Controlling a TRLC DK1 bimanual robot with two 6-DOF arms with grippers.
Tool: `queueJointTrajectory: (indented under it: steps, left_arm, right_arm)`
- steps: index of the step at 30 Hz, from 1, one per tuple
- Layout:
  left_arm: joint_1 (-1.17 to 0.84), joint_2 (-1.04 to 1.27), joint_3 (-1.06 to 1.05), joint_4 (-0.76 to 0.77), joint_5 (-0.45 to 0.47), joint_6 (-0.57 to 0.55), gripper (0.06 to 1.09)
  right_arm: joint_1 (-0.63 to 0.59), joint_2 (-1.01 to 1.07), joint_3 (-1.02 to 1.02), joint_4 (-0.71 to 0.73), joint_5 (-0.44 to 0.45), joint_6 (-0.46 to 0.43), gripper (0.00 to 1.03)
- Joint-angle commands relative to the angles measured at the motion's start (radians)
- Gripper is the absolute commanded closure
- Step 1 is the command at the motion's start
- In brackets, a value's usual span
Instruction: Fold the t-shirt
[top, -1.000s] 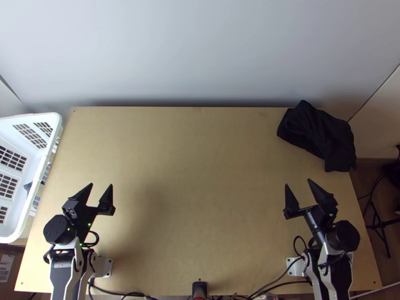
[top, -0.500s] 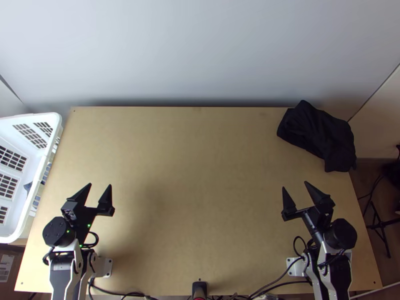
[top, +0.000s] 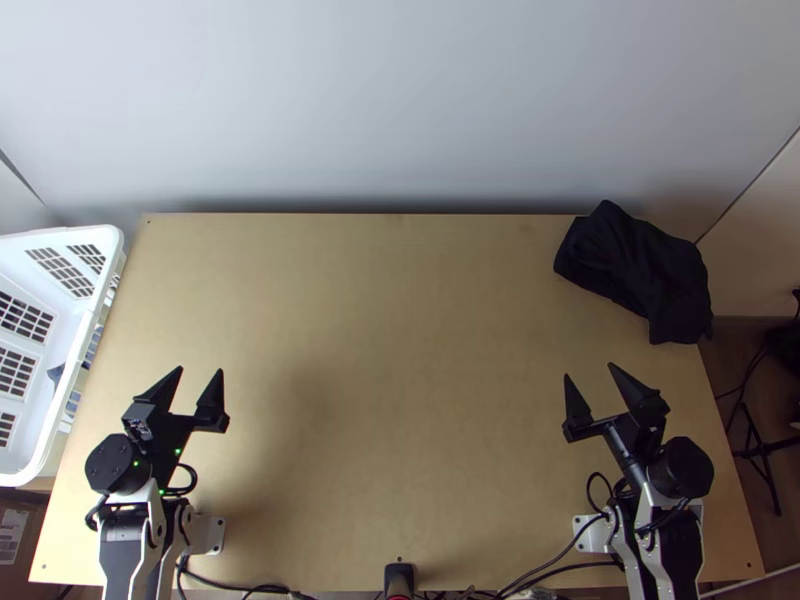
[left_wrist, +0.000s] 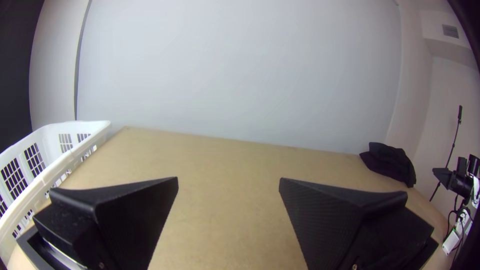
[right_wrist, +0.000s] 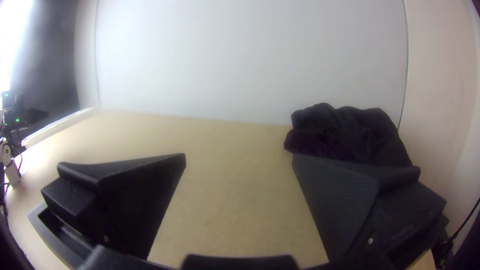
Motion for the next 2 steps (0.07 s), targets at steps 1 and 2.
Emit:
queueJointTrajectory:
  steps: [1, 2]
  left_arm:
    - [0.000, 0.000, 0.000, 0.000, 0.002, 0.001, 0.10]
    - [0.000, -0.001, 0.000, 0.000, 0.000, 0.001, 0.10]
  right_arm:
    - [0.000, 0.000, 0.000, 0.001, 0.000, 0.002, 0.04]
    - [0.000, 0.000, 0.000, 0.001, 0.000, 0.002, 0.04]
